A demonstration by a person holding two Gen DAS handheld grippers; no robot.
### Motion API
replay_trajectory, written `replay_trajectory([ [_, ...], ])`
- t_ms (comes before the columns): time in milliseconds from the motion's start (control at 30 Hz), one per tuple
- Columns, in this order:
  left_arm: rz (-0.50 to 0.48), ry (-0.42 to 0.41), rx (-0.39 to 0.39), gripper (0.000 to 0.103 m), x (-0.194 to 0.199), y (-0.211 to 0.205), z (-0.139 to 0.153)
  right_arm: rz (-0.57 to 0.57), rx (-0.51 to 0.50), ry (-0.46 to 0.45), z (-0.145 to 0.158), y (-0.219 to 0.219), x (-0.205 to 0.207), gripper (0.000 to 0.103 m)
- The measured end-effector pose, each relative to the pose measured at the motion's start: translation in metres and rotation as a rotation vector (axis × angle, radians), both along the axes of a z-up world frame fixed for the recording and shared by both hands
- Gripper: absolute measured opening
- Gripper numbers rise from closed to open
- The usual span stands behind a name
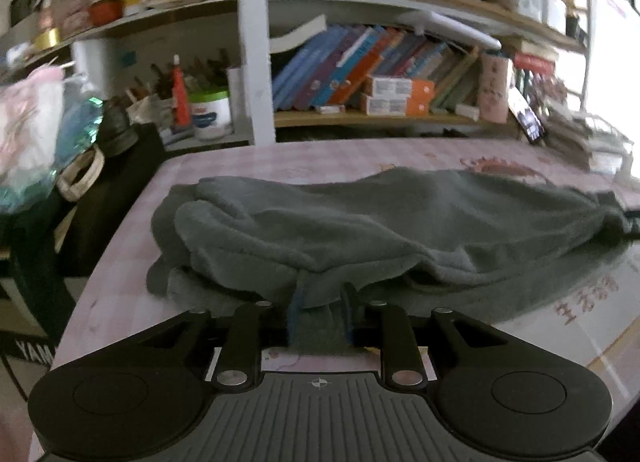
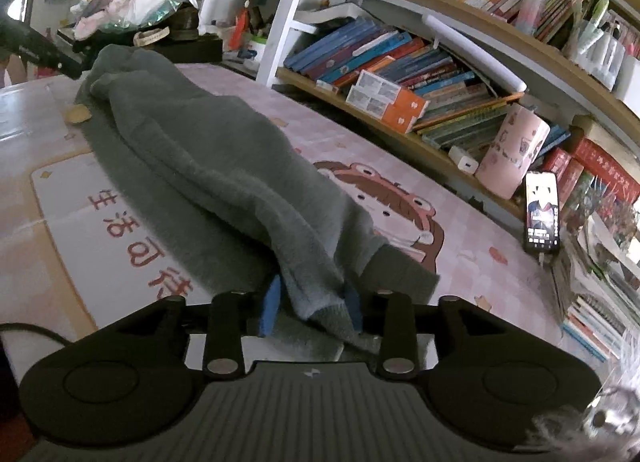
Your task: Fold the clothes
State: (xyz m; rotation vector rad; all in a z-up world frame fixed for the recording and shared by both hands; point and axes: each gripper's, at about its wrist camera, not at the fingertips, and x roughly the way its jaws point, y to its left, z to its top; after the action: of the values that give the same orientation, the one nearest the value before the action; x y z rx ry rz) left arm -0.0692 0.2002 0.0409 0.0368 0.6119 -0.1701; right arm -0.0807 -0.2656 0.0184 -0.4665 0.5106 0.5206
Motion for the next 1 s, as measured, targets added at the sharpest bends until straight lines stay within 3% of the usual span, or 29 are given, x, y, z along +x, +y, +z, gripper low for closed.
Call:
replay_trajectory([
  [100, 0.041, -0.028, -0.059, 0.057, -0.007, 0.005, 0.003, -0.013, 0.018, 0.048, 0.0, -0.006, -0.003, 0.043],
  [267, 0.095, -0.068, -0.219, 0.07, -0.014, 0.014, 0.007, -0.08, 0.197, 0.21, 0.002, -0.025, 0.004, 0.052],
  [533, 0.24, -0.019, -0.495, 0.073, 0.0, 0.038, -0.005, -0.179, 0.632, 0.57, -0.001, -0.053, 0.032, 0.055],
  [667, 0.307, 0.011, -0.602, 0.073, 0.006, 0.052, -0.015, -0.21, 0.81, 0.677, -0.004, -0.06, 0.048, 0.055],
  [867, 0.337, 0.032, -0.622, 0.073, 0.011, 0.058, -0.022, -0.348, 0.918, 0.764, -0.017, -0.074, 0.068, 0.051],
  [1000, 0.346, 0.039, -0.619, 0.073, 0.013, 0.059, -0.026, -0.412, 1.062, 0.847, -0.033, -0.089, 0.076, 0.047],
])
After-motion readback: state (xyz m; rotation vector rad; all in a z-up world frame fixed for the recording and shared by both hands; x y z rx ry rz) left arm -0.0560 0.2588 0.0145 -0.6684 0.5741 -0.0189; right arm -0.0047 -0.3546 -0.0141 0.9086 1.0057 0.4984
